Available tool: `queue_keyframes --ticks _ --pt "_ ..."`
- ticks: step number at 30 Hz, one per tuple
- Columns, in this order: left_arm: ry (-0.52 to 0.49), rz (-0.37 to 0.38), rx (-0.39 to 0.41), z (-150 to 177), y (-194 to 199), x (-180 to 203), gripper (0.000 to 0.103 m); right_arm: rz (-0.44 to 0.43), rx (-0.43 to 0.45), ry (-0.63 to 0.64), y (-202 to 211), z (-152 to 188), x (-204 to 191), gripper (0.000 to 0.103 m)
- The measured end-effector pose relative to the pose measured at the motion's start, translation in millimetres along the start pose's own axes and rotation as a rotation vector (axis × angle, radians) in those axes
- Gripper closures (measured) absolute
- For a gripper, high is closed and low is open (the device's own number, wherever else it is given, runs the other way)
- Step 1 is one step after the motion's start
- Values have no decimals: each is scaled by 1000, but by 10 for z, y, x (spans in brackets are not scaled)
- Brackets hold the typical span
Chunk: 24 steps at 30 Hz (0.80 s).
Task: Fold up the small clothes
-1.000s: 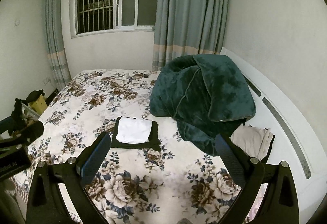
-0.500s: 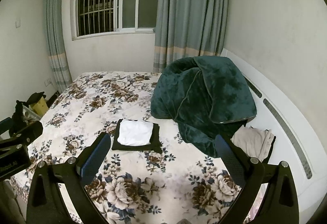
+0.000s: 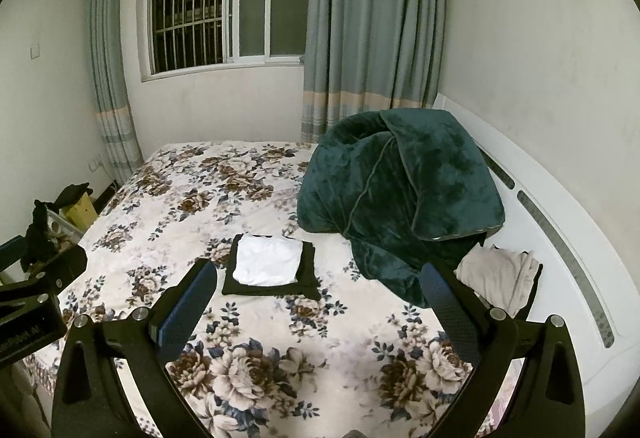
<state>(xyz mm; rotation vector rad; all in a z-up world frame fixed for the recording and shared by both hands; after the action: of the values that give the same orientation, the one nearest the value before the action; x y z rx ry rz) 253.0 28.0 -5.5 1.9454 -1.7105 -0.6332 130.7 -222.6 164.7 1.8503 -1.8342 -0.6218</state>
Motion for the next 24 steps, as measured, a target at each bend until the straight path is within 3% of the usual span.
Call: queue_keyframes --ticks 24 --pt "0 -9 7 13 35 -69 0 -5 3 1 5 -5 -63 0"
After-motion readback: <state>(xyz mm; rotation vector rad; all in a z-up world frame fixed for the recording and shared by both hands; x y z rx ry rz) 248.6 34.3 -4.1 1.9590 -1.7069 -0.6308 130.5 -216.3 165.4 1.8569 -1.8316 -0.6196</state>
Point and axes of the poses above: each gripper's, at about its wrist camera, not at the fingertips, and y roughly against the way its jaws point, x to its right, z to its underside, the point moved 3 cm from there along -y, roughly the way its jaws point, and after that the axes turned 7 degrees about -z, right-handed, at the moved point
